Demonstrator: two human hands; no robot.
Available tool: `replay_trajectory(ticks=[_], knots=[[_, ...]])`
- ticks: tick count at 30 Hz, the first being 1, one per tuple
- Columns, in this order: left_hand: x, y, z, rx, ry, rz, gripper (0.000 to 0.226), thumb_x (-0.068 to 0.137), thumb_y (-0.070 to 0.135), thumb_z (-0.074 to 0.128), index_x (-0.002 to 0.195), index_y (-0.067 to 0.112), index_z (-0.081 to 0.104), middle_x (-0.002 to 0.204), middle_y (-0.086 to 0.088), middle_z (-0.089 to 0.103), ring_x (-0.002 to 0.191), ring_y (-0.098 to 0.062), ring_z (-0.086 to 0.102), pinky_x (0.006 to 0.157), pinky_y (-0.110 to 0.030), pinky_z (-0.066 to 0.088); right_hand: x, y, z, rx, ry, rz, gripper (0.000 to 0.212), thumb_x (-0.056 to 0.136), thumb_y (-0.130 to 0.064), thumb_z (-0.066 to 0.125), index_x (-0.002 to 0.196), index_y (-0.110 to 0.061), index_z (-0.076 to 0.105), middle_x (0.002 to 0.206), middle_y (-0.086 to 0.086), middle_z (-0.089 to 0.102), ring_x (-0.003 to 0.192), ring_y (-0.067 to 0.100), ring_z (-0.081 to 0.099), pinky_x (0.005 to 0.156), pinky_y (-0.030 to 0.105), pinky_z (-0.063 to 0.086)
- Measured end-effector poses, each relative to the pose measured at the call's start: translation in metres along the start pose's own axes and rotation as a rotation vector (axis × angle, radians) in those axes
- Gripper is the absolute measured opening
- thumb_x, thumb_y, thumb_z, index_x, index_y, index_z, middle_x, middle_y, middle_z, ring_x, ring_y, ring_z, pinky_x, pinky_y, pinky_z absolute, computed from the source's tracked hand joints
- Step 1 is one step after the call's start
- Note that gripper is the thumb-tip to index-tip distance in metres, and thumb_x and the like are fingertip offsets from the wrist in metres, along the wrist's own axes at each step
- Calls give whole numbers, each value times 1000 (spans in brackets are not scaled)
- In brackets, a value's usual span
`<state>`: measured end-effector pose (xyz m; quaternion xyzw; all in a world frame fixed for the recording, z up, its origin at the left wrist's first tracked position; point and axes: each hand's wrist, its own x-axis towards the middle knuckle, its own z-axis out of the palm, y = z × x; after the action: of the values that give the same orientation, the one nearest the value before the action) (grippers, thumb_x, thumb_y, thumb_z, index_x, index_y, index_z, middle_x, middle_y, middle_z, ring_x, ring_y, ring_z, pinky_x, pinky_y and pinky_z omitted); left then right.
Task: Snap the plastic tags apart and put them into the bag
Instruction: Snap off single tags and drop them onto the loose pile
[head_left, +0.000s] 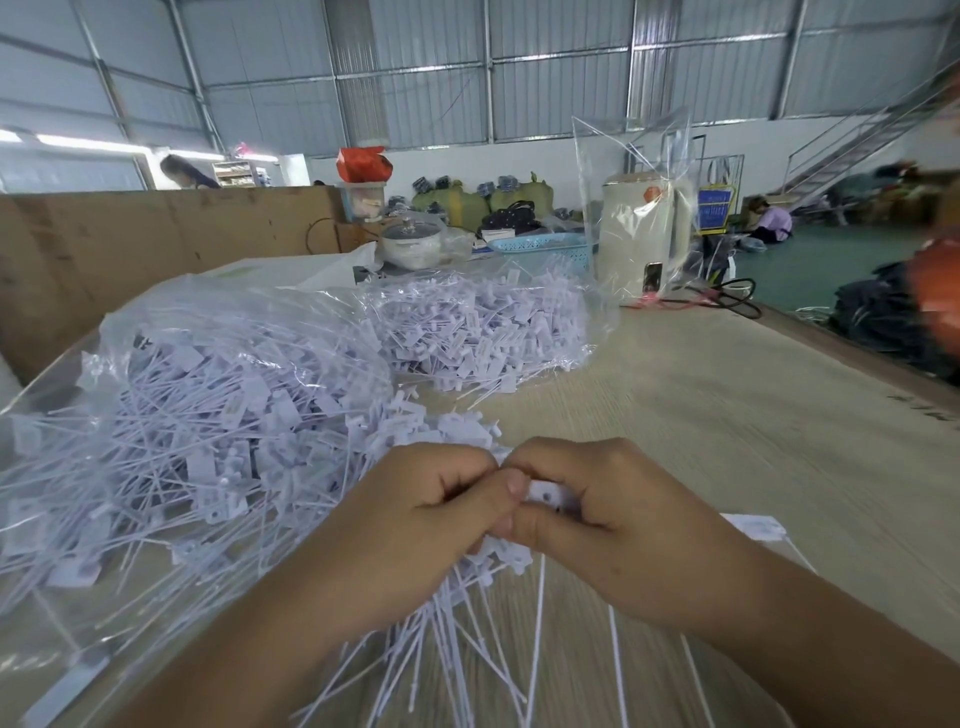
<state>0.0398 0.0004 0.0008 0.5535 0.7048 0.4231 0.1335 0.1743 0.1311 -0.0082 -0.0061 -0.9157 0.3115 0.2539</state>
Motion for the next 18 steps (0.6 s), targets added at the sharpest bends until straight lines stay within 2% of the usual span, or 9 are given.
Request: replay_trajectory(ticks=[3, 6, 9, 11, 13, 16, 18], knots=[[2, -1, -4, -61, -29, -42, 43, 81, 60, 50, 63, 24, 63, 53, 8, 58, 51, -11, 51, 53, -25, 42, 0, -1, -1, -38, 17, 16, 26, 89, -47, 62, 81, -23, 61, 64, -4, 56, 52, 11, 48, 49, 26, 37], [5, -4, -11, -116, 20, -66, 46, 83, 62, 56, 67, 21, 67, 53, 6, 58, 50, -10, 50, 51, -23, 40, -1, 1, -7, -45, 29, 56, 31, 88, -51, 61, 67, -30, 52, 56, -12, 49, 48, 7, 45, 48, 20, 32], [6, -8, -15, -118, 12, -114, 42, 77, 60, 56, 66, 22, 69, 53, 3, 59, 51, -12, 50, 52, -25, 40, -1, 5, -11, -84, 2, 114, 39, 90, -42, 62, 59, -28, 44, 52, -12, 44, 46, 7, 40, 47, 20, 29], [6, -9, -15, -93, -24, -133, 40, 82, 58, 57, 67, 23, 69, 54, 4, 61, 51, -12, 50, 55, -29, 41, 0, 6, -12, -83, -28, 131, 37, 91, -38, 62, 62, -23, 46, 53, -10, 43, 47, 7, 39, 48, 25, 31], [5, -10, -12, -62, -61, -119, 44, 80, 68, 59, 68, 27, 68, 58, 6, 62, 53, -12, 51, 58, -31, 42, 0, 4, -11, -56, -60, 115, 31, 92, -37, 61, 68, -19, 54, 54, -8, 43, 49, 7, 39, 50, 28, 33], [3, -6, -10, -88, -142, -87, 46, 72, 71, 53, 68, 28, 69, 62, 4, 67, 52, -9, 52, 56, -25, 42, 0, -2, -11, -1, -145, 59, 19, 95, -33, 59, 87, -19, 68, 63, -3, 56, 53, 8, 45, 54, 30, 39], [3, -4, -11, -148, -199, -93, 47, 72, 67, 56, 69, 22, 71, 64, -1, 70, 50, -9, 52, 53, -20, 41, -1, -6, -12, 86, -188, 49, 12, 96, -27, 60, 89, -25, 70, 72, -8, 65, 60, 5, 54, 59, 26, 44]])
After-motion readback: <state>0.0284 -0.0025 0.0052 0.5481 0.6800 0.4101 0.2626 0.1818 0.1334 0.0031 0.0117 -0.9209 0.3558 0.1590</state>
